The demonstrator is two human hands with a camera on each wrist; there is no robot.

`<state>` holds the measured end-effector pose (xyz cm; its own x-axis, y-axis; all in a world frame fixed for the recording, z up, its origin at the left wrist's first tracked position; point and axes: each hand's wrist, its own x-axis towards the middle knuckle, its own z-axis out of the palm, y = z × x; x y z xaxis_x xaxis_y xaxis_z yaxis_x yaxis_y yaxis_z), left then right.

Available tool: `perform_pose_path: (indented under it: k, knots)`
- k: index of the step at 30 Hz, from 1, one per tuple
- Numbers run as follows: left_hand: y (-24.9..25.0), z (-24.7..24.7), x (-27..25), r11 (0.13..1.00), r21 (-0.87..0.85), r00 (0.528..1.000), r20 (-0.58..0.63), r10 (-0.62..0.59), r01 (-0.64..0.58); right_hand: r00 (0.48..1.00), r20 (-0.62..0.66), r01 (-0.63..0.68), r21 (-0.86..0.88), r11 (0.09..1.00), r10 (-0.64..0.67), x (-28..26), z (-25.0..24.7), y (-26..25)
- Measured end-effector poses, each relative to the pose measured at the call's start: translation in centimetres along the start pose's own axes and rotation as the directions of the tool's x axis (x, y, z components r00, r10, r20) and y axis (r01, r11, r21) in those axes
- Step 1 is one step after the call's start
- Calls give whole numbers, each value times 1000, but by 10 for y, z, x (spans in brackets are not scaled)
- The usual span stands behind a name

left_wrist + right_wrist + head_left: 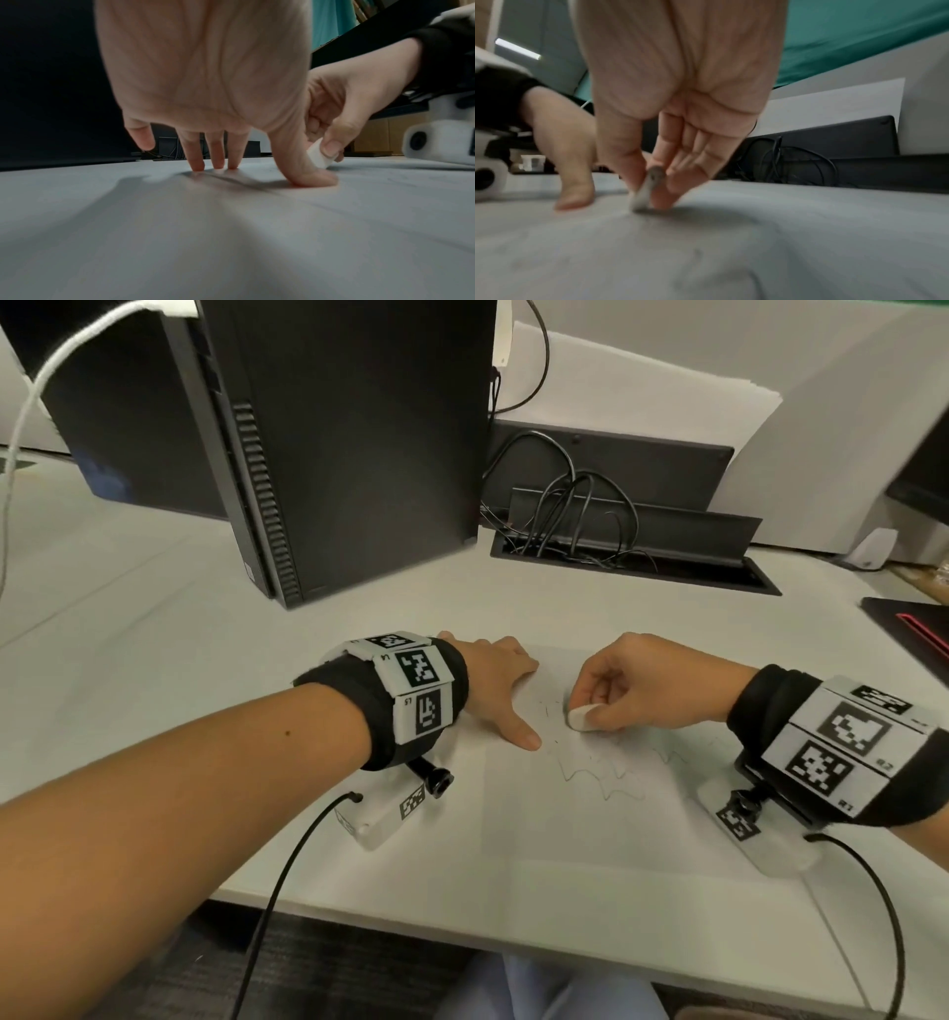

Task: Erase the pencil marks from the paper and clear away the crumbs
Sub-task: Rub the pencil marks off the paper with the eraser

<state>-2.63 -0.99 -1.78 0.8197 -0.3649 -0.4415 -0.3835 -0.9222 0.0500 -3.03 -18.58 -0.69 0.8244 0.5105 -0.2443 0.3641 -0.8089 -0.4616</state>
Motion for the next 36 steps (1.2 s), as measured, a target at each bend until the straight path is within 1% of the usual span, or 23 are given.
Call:
perform_pose_path:
  k: [2,5,8,10,12,14,15,16,18,19,20,22,23,25,26,29,30,33,36]
  knots:
    - [0,0,-1,1000,-15,1000,-5,22,-22,1000,6,-8,30,1000,8,-4,3,2]
    - [2,1,-2,998,-31,999,17,51,-51,999,34,-5,50,999,3,-8,6,1]
    - [3,2,-2,999,-38,996,77,42,-40,999,-45,8,2,1000,-8,-1,8,1]
    - [4,3,-2,999,-21,992,121,48,-46,998,-63,9,-44,999,-12,3,9,0]
    - [3,4,-2,999,-3,989,139,48,-48,1000,-7,16,-29,999,-16,3,11,-1]
    - [3,4,-2,999,-2,988,145,44,-44,995,101,12,44,999,-16,-1,11,-3]
    - [3,5,-1,999,-1,988,147,44,-45,991,134,15,64,998,-23,-2,11,-3]
    - [2,4,-1,999,0,988,149,46,-47,991,130,24,50,998,-30,-1,10,-1]
    - [2,4,0,999,0,987,152,46,-46,998,40,53,-52,997,-51,1,8,0]
    - [2,4,0,999,-2,987,153,43,-44,998,21,63,-80,995,-62,1,9,0]
    - [2,5,0,999,-5,987,154,42,-41,997,38,68,-67,995,-66,1,9,-1]
    - [2,4,-1,999,-11,987,156,38,-36,991,119,56,24,998,-58,-2,11,-3]
    - [2,4,-1,999,-12,987,155,34,-33,990,128,52,32,998,-56,-3,11,-4]
    - [2,4,-2,999,-19,988,153,31,-29,996,57,72,-35,997,-70,-2,9,-4]
    - [2,4,-2,999,-20,988,153,32,-29,996,42,83,-60,995,-81,-2,9,-4]
    - [3,4,-4,1000,-8,989,150,17,-16,989,127,73,-5,997,-72,-7,11,-8]
    - [3,4,-5,1000,-5,989,148,6,-5,989,133,72,1,997,-71,-9,12,-10]
    - [3,1,-7,1000,-4,990,140,-24,25,998,34,58,9,998,-59,-11,12,-6]
    - [3,1,-7,1000,-14,991,133,-21,23,999,24,24,134,991,-28,-9,13,-3]
